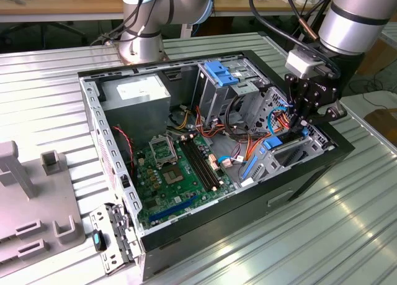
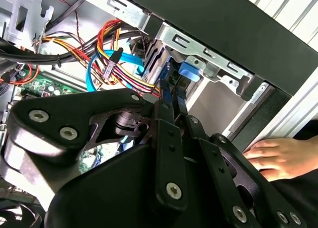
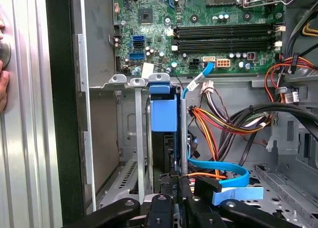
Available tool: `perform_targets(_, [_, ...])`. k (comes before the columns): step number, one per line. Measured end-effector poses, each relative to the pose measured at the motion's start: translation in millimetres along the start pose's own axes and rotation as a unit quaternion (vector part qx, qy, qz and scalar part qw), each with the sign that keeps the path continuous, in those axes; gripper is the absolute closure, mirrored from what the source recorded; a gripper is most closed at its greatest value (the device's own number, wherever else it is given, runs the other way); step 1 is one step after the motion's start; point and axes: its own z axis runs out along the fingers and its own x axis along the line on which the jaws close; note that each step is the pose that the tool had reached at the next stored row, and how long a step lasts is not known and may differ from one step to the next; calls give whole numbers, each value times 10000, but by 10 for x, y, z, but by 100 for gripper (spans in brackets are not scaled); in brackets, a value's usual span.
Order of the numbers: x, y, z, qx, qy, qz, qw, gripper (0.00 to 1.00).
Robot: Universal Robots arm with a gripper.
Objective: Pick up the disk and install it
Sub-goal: 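Insert the first disk wire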
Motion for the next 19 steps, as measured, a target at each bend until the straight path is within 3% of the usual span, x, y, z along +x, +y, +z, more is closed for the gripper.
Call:
perform_targets(8, [2,-6,-8,0,8,-3,10000,83])
perform_targets(11, [2,-6,-7,1,71,-9,10000,83])
perform_targets(19, [-21,-5,1,1,71,-8,10000,83])
